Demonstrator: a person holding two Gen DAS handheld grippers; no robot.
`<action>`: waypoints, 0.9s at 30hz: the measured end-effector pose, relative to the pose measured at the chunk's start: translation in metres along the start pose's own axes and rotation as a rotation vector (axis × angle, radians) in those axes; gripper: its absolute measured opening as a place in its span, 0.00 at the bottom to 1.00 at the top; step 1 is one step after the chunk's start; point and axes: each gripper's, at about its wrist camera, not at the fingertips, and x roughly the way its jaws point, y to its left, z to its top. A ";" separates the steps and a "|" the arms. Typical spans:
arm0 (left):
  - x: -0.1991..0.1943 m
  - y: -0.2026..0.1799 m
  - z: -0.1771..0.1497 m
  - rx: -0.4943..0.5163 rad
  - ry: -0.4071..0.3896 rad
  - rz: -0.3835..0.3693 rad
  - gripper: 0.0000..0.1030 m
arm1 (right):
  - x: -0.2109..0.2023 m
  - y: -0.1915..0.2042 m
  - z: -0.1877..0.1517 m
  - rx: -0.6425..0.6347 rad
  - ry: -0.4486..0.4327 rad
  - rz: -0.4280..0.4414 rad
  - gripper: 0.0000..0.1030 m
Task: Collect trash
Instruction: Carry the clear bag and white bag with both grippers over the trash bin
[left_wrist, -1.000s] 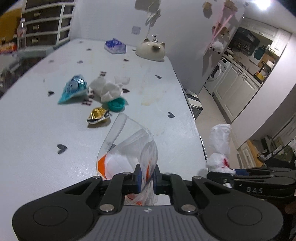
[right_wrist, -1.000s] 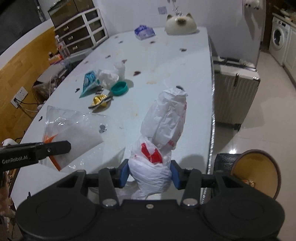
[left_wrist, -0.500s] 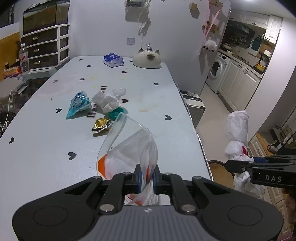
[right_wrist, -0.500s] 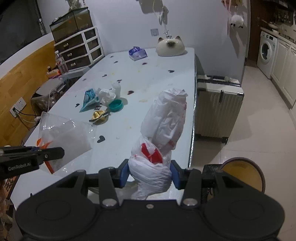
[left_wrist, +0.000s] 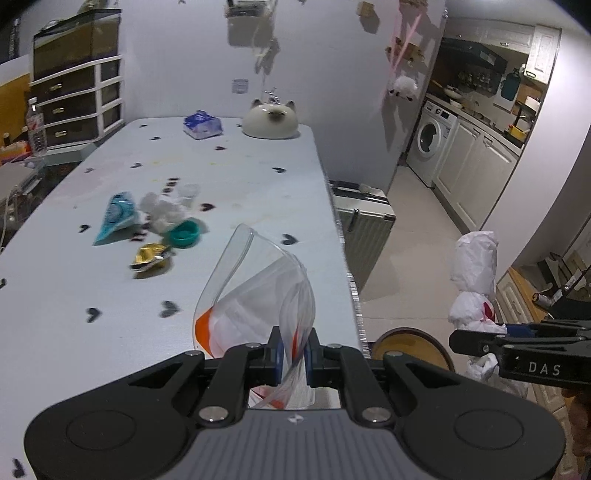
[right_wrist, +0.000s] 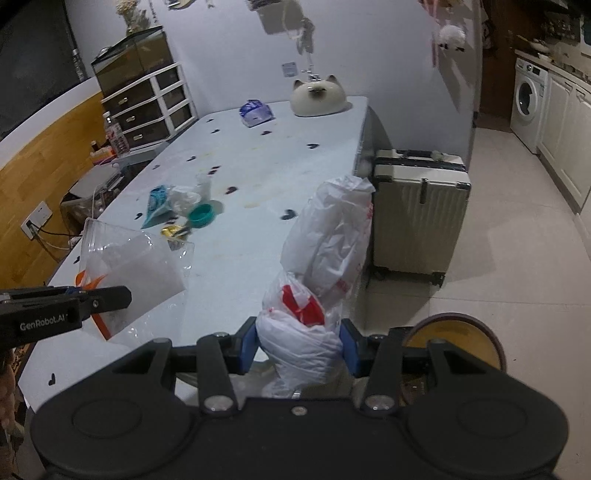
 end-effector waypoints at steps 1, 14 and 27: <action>0.004 -0.009 0.000 0.000 0.004 -0.001 0.11 | 0.000 -0.010 0.001 0.003 0.004 -0.002 0.46; 0.071 -0.129 0.006 0.002 0.067 -0.047 0.11 | 0.001 -0.151 0.001 0.062 0.061 -0.057 0.46; 0.171 -0.215 0.017 0.073 0.221 -0.161 0.11 | 0.031 -0.270 -0.015 0.233 0.141 -0.121 0.46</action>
